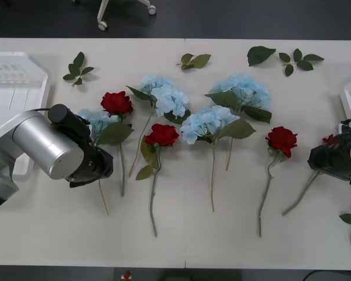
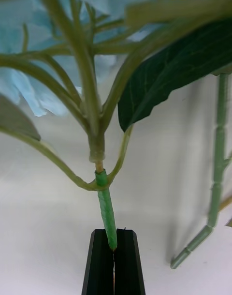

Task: Put the red flowers into the right box and the blue flowers into the left box

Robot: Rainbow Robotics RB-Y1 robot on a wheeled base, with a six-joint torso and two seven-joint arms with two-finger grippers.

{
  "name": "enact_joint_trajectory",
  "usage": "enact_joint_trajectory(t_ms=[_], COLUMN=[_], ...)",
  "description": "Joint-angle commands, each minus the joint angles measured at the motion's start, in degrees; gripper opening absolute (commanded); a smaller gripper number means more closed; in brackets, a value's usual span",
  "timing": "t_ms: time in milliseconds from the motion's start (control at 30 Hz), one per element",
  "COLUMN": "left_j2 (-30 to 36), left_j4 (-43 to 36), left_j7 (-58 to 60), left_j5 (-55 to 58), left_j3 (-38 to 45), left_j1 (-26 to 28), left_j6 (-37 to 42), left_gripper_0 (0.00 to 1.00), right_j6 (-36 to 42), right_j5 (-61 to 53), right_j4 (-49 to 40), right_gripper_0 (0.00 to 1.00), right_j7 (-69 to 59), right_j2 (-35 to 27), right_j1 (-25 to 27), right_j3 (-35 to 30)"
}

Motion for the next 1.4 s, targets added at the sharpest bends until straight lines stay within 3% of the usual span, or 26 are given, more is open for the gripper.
enact_joint_trajectory(t_ms=[33, 300, 500, 733, 867, 1100, 1400], left_j2=[5.4, 14.6, 20.1, 23.5, 25.6, 29.5, 29.5], left_j4=[-7.4, -17.1, -20.9, -18.8, -11.1, 5.7, 28.0], left_j7=[1.1, 0.7, -2.4, -12.4, -23.1, -39.9, -57.4], left_j5=[-0.2, 0.4, 7.6, 17.1, 23.0, 28.7, 27.4], left_j3=[-0.6, 1.1, 7.4, 19.9, 27.5, 28.4, 17.4], left_j1=[-1.8, -1.8, -1.8, -1.8, -2.7, -8.9, -22.1], left_j6=[1.1, 1.5, 3.1, 9.1, 9.9, 8.4, 2.8], left_gripper_0=[0.0, 0.0, 0.0, 0.0, 0.0, 0.0, 0.0], right_j6=[0.0, 1.6, 5.2, 7.6, 4.3, -2.5, -11.1], right_j5=[-0.5, -8.5, -9.2, -0.6, 6.5, 12.4, 17.8], right_j4=[-1.1, -9.5, -14.1, -10.7, -5.1, 5.9, 22.8], right_gripper_0=[0.0, 0.0, 0.0, 0.0, 0.0, 0.0, 0.0], right_j7=[2.6, 5.0, 7.1, 17.6, 24.7, 32.6, 36.6], right_j2=[-1.4, -14.5, -23.5, -26.1, -25.5, -21.4, -12.7], right_j1=[-2.1, -4.7, -5.2, -5.2, -5.5, -8.8, -15.6], right_j3=[-0.6, -0.6, -0.6, -0.6, -0.6, -0.6, 0.8])
